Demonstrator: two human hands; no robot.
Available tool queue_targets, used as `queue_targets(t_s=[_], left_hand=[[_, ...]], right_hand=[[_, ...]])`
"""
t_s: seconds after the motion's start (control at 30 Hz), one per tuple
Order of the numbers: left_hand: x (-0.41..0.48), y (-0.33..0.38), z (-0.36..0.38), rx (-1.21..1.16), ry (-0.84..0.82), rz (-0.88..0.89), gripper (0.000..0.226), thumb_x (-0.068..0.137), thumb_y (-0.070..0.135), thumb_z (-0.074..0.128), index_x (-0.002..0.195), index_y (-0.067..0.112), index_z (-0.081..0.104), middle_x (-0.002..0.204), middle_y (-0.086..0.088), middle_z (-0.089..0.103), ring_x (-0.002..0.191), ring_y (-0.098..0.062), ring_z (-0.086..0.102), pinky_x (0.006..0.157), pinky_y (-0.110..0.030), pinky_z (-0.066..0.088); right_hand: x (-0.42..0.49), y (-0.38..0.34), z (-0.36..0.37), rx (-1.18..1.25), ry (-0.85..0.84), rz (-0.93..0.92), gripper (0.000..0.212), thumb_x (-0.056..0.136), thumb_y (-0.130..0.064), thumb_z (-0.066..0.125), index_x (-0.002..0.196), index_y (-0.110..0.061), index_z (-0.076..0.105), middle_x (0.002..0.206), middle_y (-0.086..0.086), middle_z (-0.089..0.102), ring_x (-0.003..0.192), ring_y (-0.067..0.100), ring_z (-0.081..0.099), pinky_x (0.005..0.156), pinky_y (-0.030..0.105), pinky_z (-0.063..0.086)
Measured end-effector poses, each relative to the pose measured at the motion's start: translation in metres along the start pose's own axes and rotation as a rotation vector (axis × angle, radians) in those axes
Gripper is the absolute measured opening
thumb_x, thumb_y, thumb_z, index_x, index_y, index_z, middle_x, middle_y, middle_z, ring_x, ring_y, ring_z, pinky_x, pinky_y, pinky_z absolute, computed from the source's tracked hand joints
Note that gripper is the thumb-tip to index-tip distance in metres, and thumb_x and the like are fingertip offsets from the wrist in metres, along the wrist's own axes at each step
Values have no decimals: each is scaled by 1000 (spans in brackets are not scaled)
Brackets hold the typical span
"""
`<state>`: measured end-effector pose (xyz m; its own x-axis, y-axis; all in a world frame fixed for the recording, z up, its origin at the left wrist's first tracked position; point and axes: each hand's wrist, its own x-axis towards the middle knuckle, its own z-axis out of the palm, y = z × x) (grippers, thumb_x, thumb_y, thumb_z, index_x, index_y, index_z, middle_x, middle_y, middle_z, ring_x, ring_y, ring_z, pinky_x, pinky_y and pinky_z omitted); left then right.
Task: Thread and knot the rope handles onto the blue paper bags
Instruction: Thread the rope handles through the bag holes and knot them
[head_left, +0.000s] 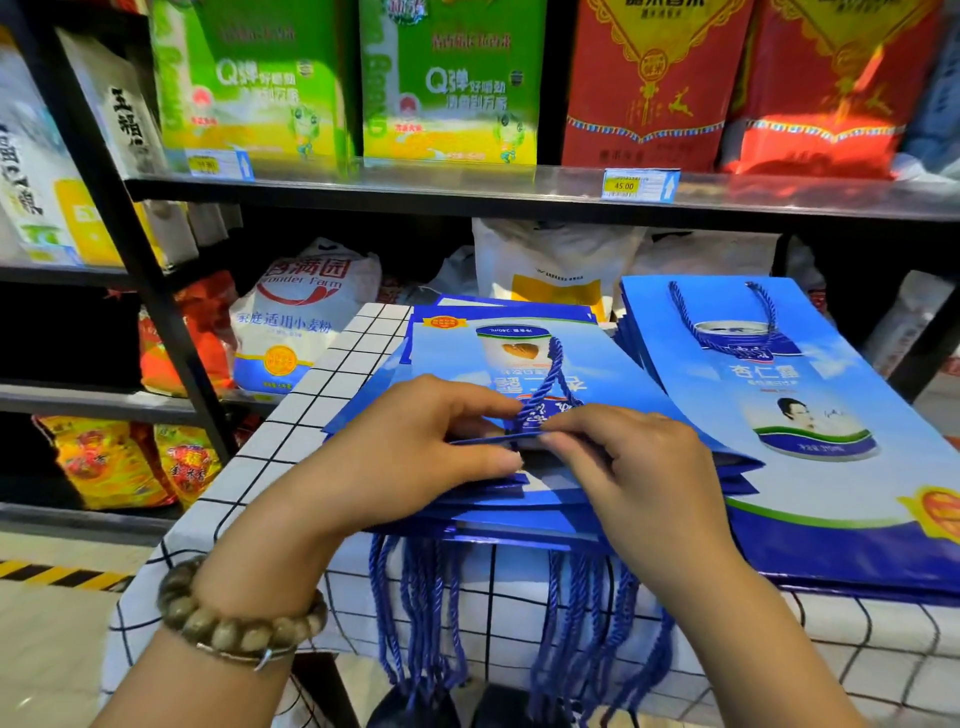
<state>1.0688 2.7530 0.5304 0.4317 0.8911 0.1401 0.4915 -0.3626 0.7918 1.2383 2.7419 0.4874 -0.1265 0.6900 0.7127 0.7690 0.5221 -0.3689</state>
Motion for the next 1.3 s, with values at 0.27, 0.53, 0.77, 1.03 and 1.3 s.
queue_targets(t_s=[0.27,0.53,0.77,1.03,1.3], left_hand=[[1,-9,8,-26,35,-75,32,85,12,60,88,44,59,82,-2,74,78,-9,69,85,-29,51],[1,-12,8,-224,19,-112,27,87,4,57,91,31,61,80,-9,73,74,-12,68,78,-22,52],[-2,-11,11,-431,27,-174,24,84,-1,59,78,21,66,64,-2,71,60,-5,66,58,-10,49],[7,-12,9,-299,40,-220,11,80,10,68,69,13,67,61,-2,66,54,-4,56,56,-9,43],[15,-19,17,-383,274,-295,24,83,3,60,61,10,56,48,1,62,43,-4,57,47,-14,43]], right_hand=[[-3,5,12,-146,-67,-316,13,75,-22,62,86,-27,67,89,-1,63,79,19,54,66,27,32],[-8,2,16,-223,-20,-393,17,81,-23,54,89,-22,68,89,1,64,74,18,42,60,26,26],[-16,6,17,-35,7,-369,14,83,-19,55,96,-24,53,94,-2,64,65,27,60,53,31,48],[-21,7,16,30,-11,-377,7,91,-23,48,96,-22,54,87,-1,69,75,17,62,66,28,47],[-25,9,14,6,-40,-341,10,86,-21,53,95,-25,54,87,-4,67,77,13,59,67,24,45]])
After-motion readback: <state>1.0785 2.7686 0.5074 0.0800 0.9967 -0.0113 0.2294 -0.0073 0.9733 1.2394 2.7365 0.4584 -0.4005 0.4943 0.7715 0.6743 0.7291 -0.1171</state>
